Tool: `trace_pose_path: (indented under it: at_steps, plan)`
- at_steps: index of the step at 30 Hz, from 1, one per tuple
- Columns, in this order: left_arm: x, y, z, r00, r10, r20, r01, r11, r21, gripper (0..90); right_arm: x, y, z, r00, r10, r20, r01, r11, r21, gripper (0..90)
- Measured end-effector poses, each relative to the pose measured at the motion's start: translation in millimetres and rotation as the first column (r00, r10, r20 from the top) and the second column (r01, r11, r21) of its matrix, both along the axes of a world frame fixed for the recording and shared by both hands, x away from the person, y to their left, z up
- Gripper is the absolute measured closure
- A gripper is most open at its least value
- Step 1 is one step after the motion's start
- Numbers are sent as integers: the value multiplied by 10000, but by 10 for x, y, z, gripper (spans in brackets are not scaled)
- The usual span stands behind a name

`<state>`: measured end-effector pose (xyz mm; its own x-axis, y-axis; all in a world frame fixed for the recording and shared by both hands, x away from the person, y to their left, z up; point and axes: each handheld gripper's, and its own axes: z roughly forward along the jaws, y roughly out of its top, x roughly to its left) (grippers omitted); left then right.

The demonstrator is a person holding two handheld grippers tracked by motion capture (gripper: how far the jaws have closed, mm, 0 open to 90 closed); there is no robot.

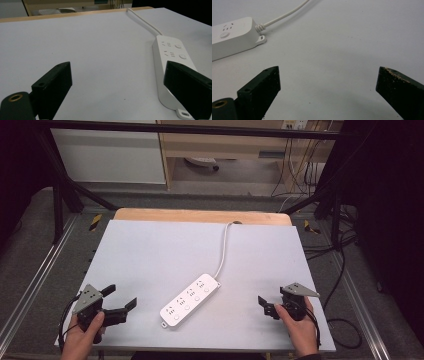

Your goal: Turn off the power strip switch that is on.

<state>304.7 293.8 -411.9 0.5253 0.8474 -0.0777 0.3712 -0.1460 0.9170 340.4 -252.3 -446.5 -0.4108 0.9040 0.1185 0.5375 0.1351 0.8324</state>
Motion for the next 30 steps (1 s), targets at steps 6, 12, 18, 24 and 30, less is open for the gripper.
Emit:
trace_pose_path:
  at_steps: [6, 12, 18, 24, 30]
  plan:
    - [4, 0, -11, 10000, 55, -36, -55, 10000, -15, 77, -28, 22, 22, 9999, -1, 144, 3, 9999, -129, 72]
    - [69, -21, -65, 9995, 187, -235, -190, 9997, -128, 77, -28, 79, 36, 9996, 256, 118, -254, 9996, -158, 58]
    - [69, 3, -63, 9991, 349, -255, -356, 9990, -270, 49, -32, 90, 47, 9994, 223, 256, -218, 9996, -189, 48]
    - [54, 9, -50, 9994, 250, -254, -257, 9992, -308, 48, -42, 86, 76, 9989, 248, 399, -242, 9996, -151, 35]
    - [71, 18, -61, 9989, 381, -272, -387, 9990, -230, 48, -63, 126, 148, 9958, 680, 614, -682, 9977, 6, 28]
